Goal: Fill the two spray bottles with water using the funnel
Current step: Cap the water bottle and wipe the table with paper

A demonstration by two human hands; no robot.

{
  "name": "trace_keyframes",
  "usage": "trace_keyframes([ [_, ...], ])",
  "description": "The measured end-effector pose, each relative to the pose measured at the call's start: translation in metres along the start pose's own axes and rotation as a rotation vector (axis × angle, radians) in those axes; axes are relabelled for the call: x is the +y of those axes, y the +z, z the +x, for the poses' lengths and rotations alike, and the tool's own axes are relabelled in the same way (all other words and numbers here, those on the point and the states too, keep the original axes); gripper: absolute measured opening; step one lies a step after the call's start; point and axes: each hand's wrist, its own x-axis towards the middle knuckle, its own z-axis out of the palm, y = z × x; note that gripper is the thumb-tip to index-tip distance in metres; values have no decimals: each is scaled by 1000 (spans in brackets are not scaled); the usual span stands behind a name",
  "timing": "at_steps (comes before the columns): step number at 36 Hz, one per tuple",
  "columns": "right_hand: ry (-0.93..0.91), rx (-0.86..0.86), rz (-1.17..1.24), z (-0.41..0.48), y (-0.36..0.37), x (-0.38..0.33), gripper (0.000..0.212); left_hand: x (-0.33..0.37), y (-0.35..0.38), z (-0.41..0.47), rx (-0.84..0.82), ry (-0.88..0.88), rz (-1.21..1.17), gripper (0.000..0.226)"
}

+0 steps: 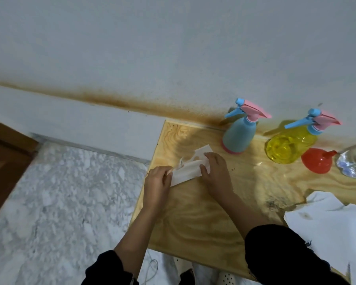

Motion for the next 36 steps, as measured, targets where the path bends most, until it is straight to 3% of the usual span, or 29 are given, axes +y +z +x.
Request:
trace_keyframes([
  [4,114,-12,-143,-16,23,-6,68,-9,-1,-15,26,-83,108,47],
  [7,206,-22,-198,-20,39,-10,80,-26,-2,-37,-60,-97,244,66],
  [11,177,-33,-275,-14,54,-16,88,-55,-3,-63,-138,-22,386,72],
  [22,-24,-89,-358,42,79,-46,82,-56,-5,-69,-92,1,358,61],
  [29,-314,-140,-411,46,100,-49,87,-56,-6,-70,-71,-6,312,60],
  [36,-536,-176,-408,44,93,-36,65,-57,-5,-70,-52,0,321,58],
])
